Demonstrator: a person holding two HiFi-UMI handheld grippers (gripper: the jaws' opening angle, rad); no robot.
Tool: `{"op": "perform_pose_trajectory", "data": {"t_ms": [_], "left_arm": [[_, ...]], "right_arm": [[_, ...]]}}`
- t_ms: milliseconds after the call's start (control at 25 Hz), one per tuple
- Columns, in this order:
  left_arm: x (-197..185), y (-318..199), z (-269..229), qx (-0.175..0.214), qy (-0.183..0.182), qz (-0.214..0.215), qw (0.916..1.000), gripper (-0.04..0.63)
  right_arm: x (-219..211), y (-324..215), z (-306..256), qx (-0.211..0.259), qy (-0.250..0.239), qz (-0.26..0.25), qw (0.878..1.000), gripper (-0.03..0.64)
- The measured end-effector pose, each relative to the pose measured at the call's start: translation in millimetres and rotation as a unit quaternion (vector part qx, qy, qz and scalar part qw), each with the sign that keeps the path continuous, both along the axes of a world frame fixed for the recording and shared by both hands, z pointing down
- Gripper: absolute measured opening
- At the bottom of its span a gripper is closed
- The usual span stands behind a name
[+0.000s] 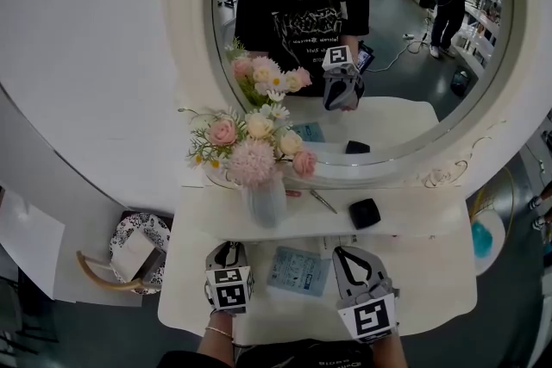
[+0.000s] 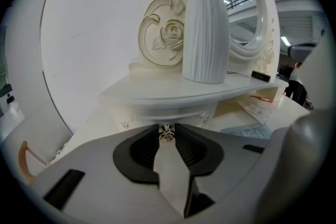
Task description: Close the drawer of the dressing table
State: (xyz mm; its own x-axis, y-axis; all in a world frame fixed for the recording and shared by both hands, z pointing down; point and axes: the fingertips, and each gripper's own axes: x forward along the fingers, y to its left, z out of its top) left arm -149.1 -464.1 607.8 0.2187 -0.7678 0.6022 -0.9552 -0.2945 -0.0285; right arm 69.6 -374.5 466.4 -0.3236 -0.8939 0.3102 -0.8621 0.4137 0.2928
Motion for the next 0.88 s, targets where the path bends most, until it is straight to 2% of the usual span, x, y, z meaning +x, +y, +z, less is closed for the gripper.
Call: {"op": "perform_pose_trajectory", "data": {"t_ms": [880], "left_arm": [[0.3, -3.0, -1.8, 0.008, -0.001, -0.004, 1.0, 0.103]], "right_arm": [[2.4, 2.0, 4.7, -0.007, -0.003, 0.007, 1.0, 0.011]]}}
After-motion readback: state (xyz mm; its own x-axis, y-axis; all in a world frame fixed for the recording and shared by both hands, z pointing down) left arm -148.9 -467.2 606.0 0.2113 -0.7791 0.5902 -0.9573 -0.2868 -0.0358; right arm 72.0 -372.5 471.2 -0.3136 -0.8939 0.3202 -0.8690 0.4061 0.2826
